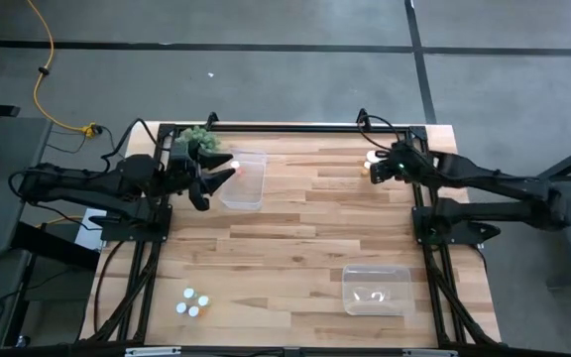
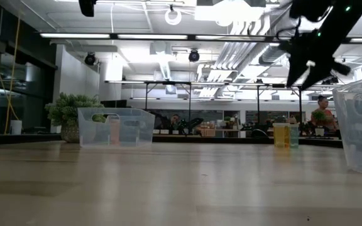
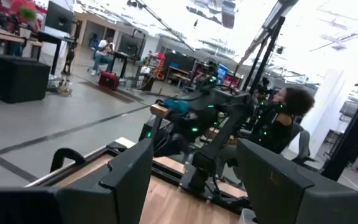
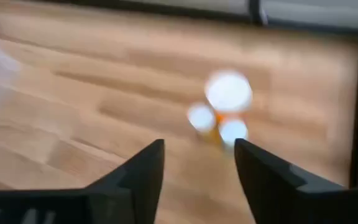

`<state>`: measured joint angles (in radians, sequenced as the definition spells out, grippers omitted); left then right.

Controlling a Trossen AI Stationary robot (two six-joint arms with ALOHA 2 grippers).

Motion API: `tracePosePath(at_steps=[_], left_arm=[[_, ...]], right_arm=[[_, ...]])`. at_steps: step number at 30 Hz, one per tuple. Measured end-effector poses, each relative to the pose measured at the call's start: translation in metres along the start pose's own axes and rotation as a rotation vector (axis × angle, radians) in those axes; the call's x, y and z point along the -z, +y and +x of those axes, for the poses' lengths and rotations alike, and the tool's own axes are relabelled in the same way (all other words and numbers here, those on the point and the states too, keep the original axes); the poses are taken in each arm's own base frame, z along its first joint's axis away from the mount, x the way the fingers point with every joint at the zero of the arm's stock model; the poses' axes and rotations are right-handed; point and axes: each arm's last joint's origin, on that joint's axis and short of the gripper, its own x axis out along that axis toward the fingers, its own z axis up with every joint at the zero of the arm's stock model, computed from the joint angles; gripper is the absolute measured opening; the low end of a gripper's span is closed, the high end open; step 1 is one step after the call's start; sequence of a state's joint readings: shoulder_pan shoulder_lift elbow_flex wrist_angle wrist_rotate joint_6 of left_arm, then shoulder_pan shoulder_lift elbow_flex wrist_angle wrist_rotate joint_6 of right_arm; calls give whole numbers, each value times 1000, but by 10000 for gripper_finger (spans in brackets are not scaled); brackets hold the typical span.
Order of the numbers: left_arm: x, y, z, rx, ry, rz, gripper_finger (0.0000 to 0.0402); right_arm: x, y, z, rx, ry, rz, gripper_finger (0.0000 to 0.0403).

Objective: Pick and place medicine bottles into bin by pill shape (circle, oval)
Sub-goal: Put the top blue tablet bottle into the top transparent bin

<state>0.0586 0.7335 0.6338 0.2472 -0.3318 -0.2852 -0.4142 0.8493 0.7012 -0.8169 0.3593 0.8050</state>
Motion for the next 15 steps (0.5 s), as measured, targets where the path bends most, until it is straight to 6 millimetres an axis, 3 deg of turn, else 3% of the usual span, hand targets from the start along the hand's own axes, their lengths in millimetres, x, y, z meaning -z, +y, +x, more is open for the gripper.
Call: tracePosePath(at_steps=[6, 15], left_arm=[[1, 0, 1, 7, 5, 1, 223], [1, 0, 1, 6, 5, 9, 223]], right_arm=[[-4, -8, 30, 118, 122, 80, 213], [-8, -9, 56, 152, 224, -30, 213]])
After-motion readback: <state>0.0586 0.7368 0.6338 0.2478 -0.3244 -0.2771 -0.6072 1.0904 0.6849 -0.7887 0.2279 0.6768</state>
